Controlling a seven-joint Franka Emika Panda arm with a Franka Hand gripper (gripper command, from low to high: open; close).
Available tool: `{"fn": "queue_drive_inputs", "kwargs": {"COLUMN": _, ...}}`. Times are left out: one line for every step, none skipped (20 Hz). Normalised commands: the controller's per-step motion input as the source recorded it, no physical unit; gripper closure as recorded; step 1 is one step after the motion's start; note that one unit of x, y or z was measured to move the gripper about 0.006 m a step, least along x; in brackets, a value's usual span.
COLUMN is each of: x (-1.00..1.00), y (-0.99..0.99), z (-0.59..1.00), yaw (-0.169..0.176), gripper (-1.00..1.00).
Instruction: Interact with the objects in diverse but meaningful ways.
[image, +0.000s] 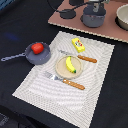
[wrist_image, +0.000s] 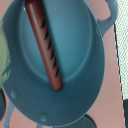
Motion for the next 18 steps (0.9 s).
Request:
{"fn": "queue_drive_inputs", "kwargs": {"x": -0.29, "y": -0.04, "z": -0.25, "yaw": 0.000, "gripper": -1.00}}
{"fn": "queue_drive_inputs", "kwargs": {"x": -0.29, "y": -0.03, "z": -0.28, "yaw": 0.000, "gripper": -1.00}}
{"fn": "queue_drive_inputs", "kwargs": {"x": -0.29, "y": -0.03, "z": -0.28, "yaw": 0.000, "gripper": -1.00}}
{"fn": "queue_drive_inputs", "kwargs": {"x": -0.31, "y": -0.02, "z": -0.26, "yaw": 0.000, "gripper": -1.00}}
{"fn": "queue_drive_inputs", "kwargs": {"x": -0.31, "y": -0.01, "z": -0.25, "yaw": 0.000, "gripper": -1.00}}
{"fn": "queue_drive_inputs", "kwargs": {"x": -0.31, "y": -0.02, "z": -0.25, "yaw": 0.000, "gripper": -1.00}}
{"fn": "queue_drive_inputs", "kwargs": {"x": -0.31, "y": -0.04, "z": -0.27, "yaw": 0.000, "gripper": -1.00}}
{"fn": "queue_drive_inputs", "kwargs": {"x": -0.30, "y": -0.03, "z": -0.27, "yaw": 0.000, "gripper": -1.00}}
{"fn": "queue_drive_inputs", "kwargs": {"x": -0.32, "y": -0.05, "z": -0.27, "yaw": 0.000, "gripper": -1.00}}
{"fn": "queue_drive_inputs", "kwargs": {"x": -0.33, "y": -0.06, "z": -0.28, "yaw": 0.000, "gripper": -1.00}}
{"fn": "queue_drive_inputs", "kwargs": {"x": -0.35, "y": -0.06, "z": -0.30, "yaw": 0.000, "gripper": -1.00}}
{"fn": "queue_drive_inputs", "kwargs": {"x": -0.37, "y": -0.09, "z": -0.32, "yaw": 0.000, "gripper": -1.00}}
{"fn": "queue_drive_inputs", "kwargs": {"x": -0.39, "y": -0.11, "z": -0.31, "yaw": 0.000, "gripper": -1.00}}
{"fn": "queue_drive_inputs", "kwargs": {"x": -0.41, "y": -0.12, "z": -0.29, "yaw": 0.000, "gripper": -1.00}}
{"fn": "queue_drive_inputs", "kwargs": {"x": -0.43, "y": -0.11, "z": -0.31, "yaw": 0.000, "gripper": -1.00}}
{"fn": "queue_drive_inputs", "kwargs": {"x": -0.44, "y": -0.11, "z": -0.30, "yaw": 0.000, "gripper": -1.00}}
{"fn": "queue_drive_inputs", "kwargs": {"x": -0.46, "y": -0.10, "z": -0.29, "yaw": 0.000, "gripper": -1.00}}
{"fn": "queue_drive_inputs", "kwargs": {"x": -0.46, "y": -0.08, "z": -0.29, "yaw": 0.000, "gripper": -1.00}}
